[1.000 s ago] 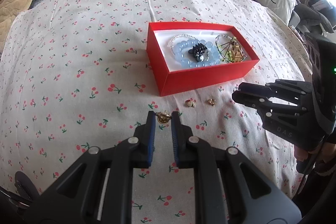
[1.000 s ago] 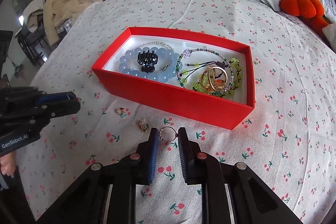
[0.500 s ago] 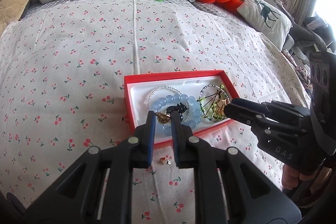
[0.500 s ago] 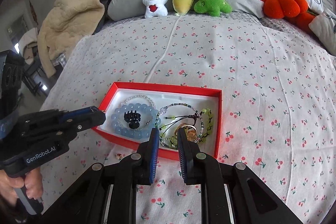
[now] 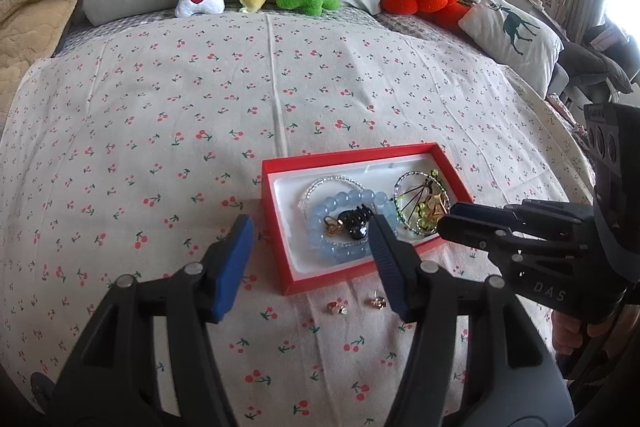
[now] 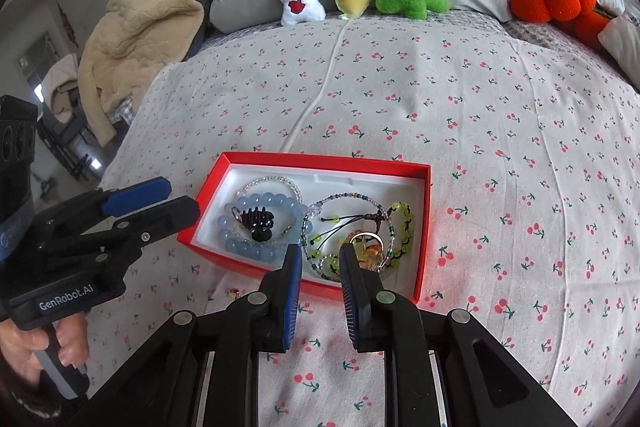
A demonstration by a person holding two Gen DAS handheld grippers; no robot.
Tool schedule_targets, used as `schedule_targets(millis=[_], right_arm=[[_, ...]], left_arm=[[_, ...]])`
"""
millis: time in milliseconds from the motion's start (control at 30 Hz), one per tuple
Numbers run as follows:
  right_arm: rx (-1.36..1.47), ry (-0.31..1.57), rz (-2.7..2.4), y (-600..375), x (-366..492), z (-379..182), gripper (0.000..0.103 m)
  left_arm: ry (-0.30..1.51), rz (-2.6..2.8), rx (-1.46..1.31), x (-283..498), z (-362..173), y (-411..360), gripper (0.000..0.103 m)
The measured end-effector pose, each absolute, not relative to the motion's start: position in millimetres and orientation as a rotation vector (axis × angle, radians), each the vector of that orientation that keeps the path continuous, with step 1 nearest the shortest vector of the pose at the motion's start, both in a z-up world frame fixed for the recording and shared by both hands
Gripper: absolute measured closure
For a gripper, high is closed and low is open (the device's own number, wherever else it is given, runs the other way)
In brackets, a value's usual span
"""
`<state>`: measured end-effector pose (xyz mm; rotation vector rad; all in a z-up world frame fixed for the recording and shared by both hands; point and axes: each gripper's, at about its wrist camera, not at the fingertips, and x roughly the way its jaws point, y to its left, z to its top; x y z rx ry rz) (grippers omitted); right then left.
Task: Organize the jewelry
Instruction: 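Carry the earring and ring into the red box and open both tools, then grasp a small earring with the left tool while the right tool grasps another earring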
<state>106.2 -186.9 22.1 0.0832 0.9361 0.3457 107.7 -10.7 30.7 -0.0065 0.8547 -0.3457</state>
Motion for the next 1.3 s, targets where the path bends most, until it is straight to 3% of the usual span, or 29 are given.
schedule_targets(millis=[167,267,300,333,400,867,933,1100,1200,1300], right_arm=[[0.048,0.955,0.364,-179,93,22,0.082],[0.056,0.963,0.373,-177,86,22,0.077],[0.055,0.965,0.373,-177,83,22,0.067],[0.052,0.964,0.371,-177,80,21,0.047],[0.043,0.944,0.358,-177,73,21,0.034],[-0.013,1.0,0.292,-174,58,-1,0.028],[-0.008,1.008,0.292,-175,59,-3,0.028],[0.001,1.019,0.296,-177,60,-8,0.028],[-0.002,1.029,0.299,-179,61,-11,0.028],[-0.004,1.04,0.3,-179,61,-14,0.028]], left_arm=[[0.923,-0.295,0.003,97,20,2,0.029],[0.982,-0.268,-0.022,90,9,12,0.026],[0.998,-0.26,-0.029,87,5,14,0.026],[1.011,-0.251,-0.032,84,2,17,0.026],[1.028,-0.233,-0.028,79,-5,22,0.026],[1.057,-0.286,0.082,57,-33,12,0.026],[1.055,-0.311,0.063,58,-33,9,0.028],[1.06,-0.381,0.046,64,-37,-7,0.061],[1.06,-0.416,0.032,69,-39,-17,0.07],[1.062,-0.439,0.003,74,-40,-23,0.073]])
